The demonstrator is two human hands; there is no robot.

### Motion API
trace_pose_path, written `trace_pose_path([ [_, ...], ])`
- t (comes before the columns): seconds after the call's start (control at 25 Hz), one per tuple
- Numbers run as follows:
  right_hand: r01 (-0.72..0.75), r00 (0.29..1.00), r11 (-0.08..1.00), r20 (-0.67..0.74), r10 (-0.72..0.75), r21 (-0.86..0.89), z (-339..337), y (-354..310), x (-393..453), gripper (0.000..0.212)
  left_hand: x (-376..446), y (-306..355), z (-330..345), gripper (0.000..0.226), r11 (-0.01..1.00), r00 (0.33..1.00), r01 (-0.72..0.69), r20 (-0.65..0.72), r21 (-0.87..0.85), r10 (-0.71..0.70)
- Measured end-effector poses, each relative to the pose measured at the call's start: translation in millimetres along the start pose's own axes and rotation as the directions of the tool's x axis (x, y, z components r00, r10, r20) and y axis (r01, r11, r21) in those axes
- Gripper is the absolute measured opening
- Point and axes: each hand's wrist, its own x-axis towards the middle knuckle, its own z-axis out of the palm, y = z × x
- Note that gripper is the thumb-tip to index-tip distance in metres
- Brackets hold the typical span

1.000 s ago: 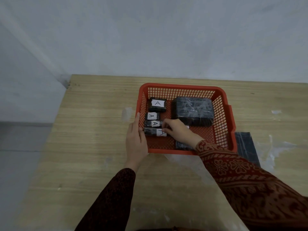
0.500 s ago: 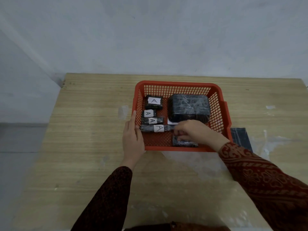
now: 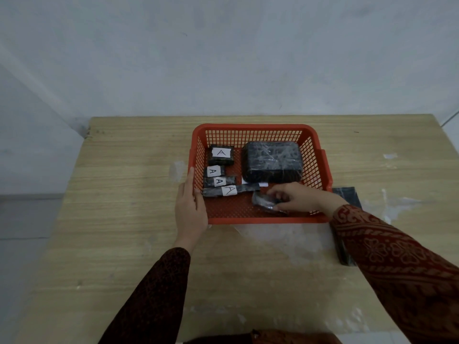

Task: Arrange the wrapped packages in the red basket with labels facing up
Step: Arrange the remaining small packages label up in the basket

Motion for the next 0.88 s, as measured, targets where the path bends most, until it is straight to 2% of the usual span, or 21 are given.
trace_pose_path([
  [0.08,-0.03,1.0,0.989,0.012,0.029,0.143,-6.7,0.8,-8.8,0.038,-0.6,0.8,0.1,0.054,1.0,1.0,0.014,-0.001,0.003,-0.014],
  [0.16,-0.043,0.998,0.959,-0.03,0.054,0.281,-10.3,-0.3,-14.4,0.033,-1.1,1.3,0.2,0.054,1.0,1.0,0.017,-0.003,0.0,-0.017],
  [0.28,-0.028,0.991,0.904,-0.103,0.08,0.427,-10.1,-10.0,-15.3,0.038,-1.0,0.1,-0.4,0.053,1.0,1.0,0.012,-0.005,-0.001,-0.012],
  [0.44,0.021,0.993,0.913,-0.112,0.027,0.407,-4.3,-31.5,-6.0,0.02,-1.5,0.3,-0.1,0.053,1.0,1.0,0.01,-0.006,0.002,-0.01],
  [0.6,0.091,0.982,0.93,-0.185,-0.025,0.356,9.5,-69.5,11.5,0.028,-1.2,-0.9,-0.7,0.054,1.0,1.0,0.009,-0.007,-0.007,-0.009],
  [0.68,0.071,0.98,0.945,-0.197,-0.007,0.319,21.1,-80.1,24.8,0.024,-1.1,-0.6,-1.0,0.054,1.0,1.0,0.016,-0.003,-0.015,-0.016],
  [0.76,0.03,0.988,0.972,-0.152,0.006,0.234,31.2,-83.3,36.8,0.024,-1.5,0.7,-1.3,0.054,1.0,1.0,0.016,0.001,-0.022,-0.016],
  [0.84,-0.002,0.992,0.98,-0.126,0.027,0.197,37.1,-84.3,43.1,0.033,-1.9,0.7,-1.3,0.053,1.0,1.0,0.014,0.003,-0.016,-0.014],
  [0.88,-0.024,0.985,0.975,-0.162,0.061,0.219,39.0,-84.8,44.5,0.036,-2.0,0.0,-1.0,0.053,1.0,1.0,0.014,0.004,-0.01,-0.014],
])
